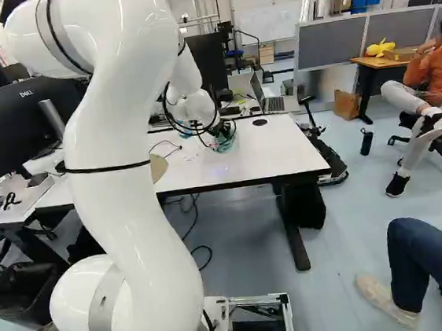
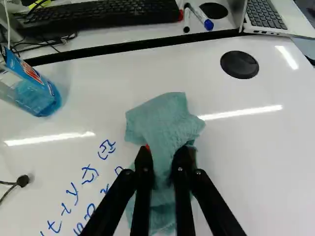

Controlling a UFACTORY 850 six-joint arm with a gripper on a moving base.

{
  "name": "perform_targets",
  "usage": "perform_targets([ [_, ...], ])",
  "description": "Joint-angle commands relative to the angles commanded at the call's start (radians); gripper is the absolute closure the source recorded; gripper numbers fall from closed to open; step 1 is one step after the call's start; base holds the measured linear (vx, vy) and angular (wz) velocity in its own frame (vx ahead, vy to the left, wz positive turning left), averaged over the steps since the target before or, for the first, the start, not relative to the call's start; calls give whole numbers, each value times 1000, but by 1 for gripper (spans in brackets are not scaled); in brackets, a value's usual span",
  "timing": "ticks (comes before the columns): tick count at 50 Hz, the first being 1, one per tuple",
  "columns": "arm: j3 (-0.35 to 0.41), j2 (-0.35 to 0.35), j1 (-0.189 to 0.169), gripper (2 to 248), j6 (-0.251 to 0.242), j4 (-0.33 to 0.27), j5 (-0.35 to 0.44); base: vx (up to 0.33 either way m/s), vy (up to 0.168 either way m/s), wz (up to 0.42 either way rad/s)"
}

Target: Clean the table with the green towel

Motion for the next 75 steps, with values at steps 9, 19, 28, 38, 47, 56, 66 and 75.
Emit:
perform_targets([
  [9, 0, 0, -24, 200, 0, 0, 0, 0, 0, 0],
  [19, -2, -2, -31, 200, 0, 0, 0, 0, 0, 0],
  [28, 2, 13, -31, 200, 0, 0, 0, 0, 0, 0],
  [38, 8, 37, -31, 200, 0, 0, -7, 0, 0, 0],
  [47, 27, 71, -30, 200, 0, 0, -55, 0, 0, 0],
  [56, 75, 129, -25, 200, 0, 0, -140, 0, 0, 0],
  [66, 138, 204, -16, 200, 0, 0, -247, 0, 0, 0],
  [75, 192, 271, -8, 200, 0, 0, -338, 0, 0, 0],
])
